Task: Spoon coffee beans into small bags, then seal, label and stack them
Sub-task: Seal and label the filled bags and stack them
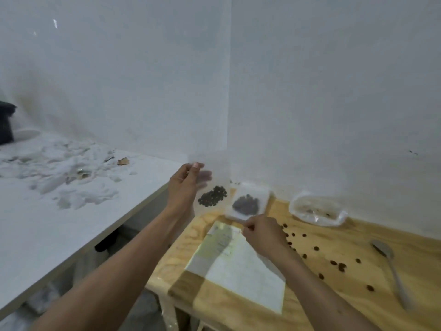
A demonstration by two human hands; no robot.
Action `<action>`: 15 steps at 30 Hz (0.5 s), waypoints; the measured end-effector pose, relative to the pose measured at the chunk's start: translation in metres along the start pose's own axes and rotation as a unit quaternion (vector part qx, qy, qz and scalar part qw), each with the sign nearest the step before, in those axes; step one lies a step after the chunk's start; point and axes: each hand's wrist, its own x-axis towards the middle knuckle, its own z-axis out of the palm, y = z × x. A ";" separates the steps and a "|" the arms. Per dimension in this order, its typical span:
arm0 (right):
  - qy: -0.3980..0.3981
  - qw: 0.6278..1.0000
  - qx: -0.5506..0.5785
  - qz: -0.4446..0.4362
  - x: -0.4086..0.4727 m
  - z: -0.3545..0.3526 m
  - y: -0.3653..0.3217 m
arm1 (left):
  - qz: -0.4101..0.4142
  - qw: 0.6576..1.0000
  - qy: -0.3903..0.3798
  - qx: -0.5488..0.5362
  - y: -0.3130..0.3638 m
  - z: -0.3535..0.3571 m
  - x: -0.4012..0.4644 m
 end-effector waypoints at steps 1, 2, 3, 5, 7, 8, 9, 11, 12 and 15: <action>0.006 1.000 -0.020 0.011 0.002 0.006 -0.004 | 0.000 1.000 0.001 0.000 -0.001 -0.006 0.001; 0.014 0.999 -0.038 0.025 0.003 0.010 -0.009 | -0.002 1.000 0.002 -0.003 -0.001 -0.011 0.002; 0.022 0.998 -0.052 0.039 0.004 0.012 -0.013 | -0.005 1.000 0.000 -0.005 -0.002 -0.016 0.002; 0.032 0.996 -0.063 0.058 0.008 0.018 -0.019 | -0.013 1.000 -0.003 -0.008 -0.006 -0.022 0.004; 0.036 0.995 -0.064 0.063 0.011 0.021 -0.024 | -0.021 1.000 -0.003 -0.010 -0.010 -0.025 0.006; 0.037 0.995 -0.063 0.069 0.013 0.022 -0.026 | -0.024 1.000 -0.003 -0.010 -0.012 -0.026 0.006; 0.039 0.995 -0.062 0.074 0.014 0.022 -0.027 | -0.029 1.000 -0.005 -0.009 -0.014 -0.027 0.007; 0.036 0.994 -0.063 0.080 0.016 0.023 -0.028 | -0.039 0.999 -0.014 -0.014 -0.017 -0.029 0.006; 0.030 0.994 -0.061 0.081 0.017 0.023 -0.028 | -0.043 0.999 -0.019 -0.017 -0.018 -0.029 0.006; 0.019 0.997 -0.021 0.071 0.019 0.021 -0.026 | -0.057 0.998 -0.031 -0.019 -0.018 -0.029 0.005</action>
